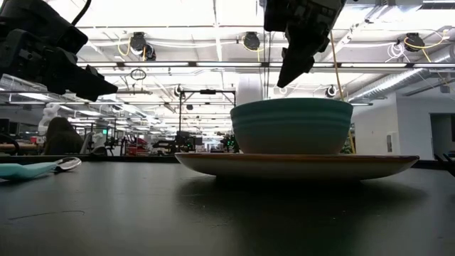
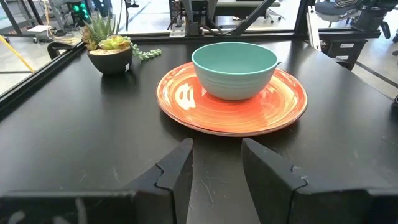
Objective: Set table place
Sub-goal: Put the blue fork on the orange plate to the right of the green bowl
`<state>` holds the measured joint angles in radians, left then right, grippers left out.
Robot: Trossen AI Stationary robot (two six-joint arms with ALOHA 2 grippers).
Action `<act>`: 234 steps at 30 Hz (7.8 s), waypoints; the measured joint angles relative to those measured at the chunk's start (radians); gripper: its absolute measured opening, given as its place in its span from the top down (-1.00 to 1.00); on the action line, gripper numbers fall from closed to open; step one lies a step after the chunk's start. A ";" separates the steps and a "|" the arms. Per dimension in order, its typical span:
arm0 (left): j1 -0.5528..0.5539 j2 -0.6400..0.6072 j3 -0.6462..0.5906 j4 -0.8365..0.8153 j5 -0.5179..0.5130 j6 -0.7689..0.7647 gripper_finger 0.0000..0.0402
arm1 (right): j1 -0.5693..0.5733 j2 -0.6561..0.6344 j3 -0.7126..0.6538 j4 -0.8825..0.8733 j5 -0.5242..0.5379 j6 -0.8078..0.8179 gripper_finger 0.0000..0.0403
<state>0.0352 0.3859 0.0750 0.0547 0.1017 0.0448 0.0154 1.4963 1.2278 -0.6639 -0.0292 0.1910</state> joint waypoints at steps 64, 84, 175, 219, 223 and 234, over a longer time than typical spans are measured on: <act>0.000 0.000 0.000 0.001 -0.007 -0.005 0.29 | 0.069 -0.229 -0.213 -0.055 0.002 -0.180 1.00; 0.000 0.000 0.000 -0.001 -0.008 -0.009 0.29 | 0.217 -0.229 -0.213 -0.148 -0.055 -0.096 1.00; 0.000 0.000 0.000 0.000 -0.051 -0.009 0.29 | 0.593 -0.208 -0.440 0.097 -0.078 0.335 1.00; 0.000 0.000 0.000 -0.008 -0.051 -0.019 0.29 | 0.555 -0.206 -0.440 0.126 -0.097 0.368 0.47; 0.000 0.000 0.000 -0.008 -0.051 -0.019 0.29 | 0.555 -0.206 -0.440 0.126 -0.095 0.371 0.33; 0.000 0.000 0.000 -0.014 -0.051 -0.019 0.29 | 0.555 -0.206 -0.440 0.141 -0.094 0.368 0.26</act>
<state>0.0349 0.3862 0.0753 0.0409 0.0502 0.0254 0.5709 1.2907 0.7876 -0.5228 -0.1230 0.5594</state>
